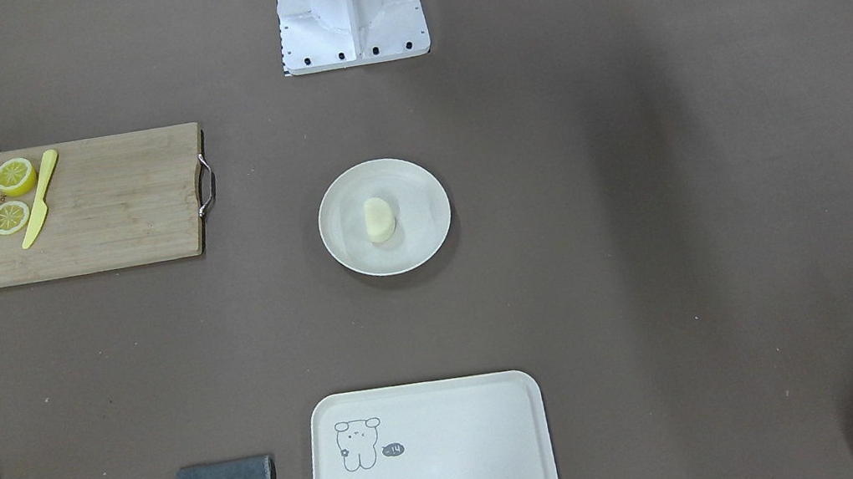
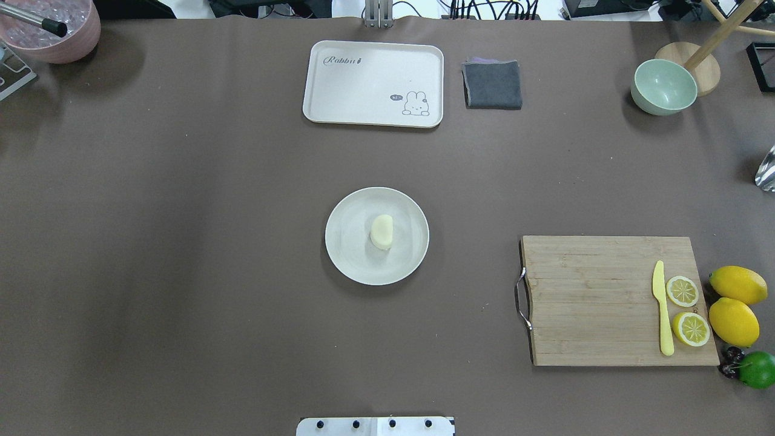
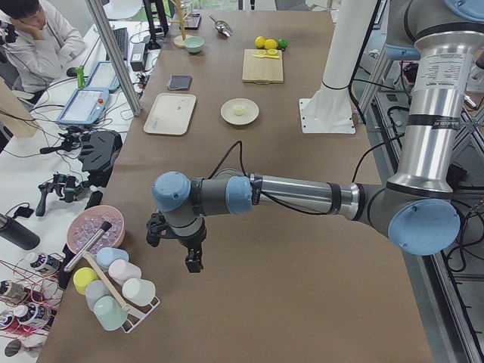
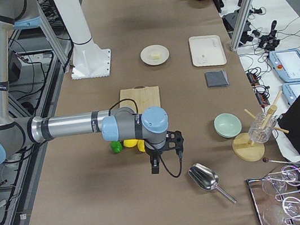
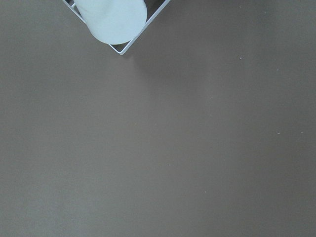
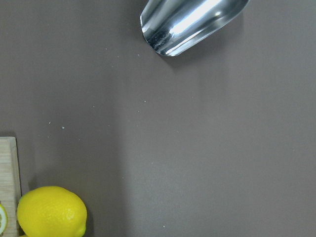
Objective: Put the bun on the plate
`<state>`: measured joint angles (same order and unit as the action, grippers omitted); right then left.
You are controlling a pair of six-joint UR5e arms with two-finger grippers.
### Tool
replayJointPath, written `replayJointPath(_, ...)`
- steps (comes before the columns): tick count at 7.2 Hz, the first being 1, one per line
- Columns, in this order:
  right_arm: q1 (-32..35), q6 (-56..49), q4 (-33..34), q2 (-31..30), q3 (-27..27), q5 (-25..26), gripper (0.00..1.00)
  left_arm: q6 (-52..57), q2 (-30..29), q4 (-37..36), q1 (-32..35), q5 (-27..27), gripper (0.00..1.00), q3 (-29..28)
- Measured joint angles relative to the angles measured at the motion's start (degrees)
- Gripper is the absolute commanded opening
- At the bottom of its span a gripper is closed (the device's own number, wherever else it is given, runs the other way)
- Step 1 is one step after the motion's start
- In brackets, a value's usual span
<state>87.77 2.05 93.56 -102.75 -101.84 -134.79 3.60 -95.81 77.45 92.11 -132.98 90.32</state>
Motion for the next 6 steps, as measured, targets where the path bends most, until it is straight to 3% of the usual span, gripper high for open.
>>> replayJointPath(6, 3.67, -0.41, -0.30, 0.51, -0.06, -1.53, 1.00, 0.29, -0.05, 0.09, 0.00, 0.06, 0.98, 0.18)
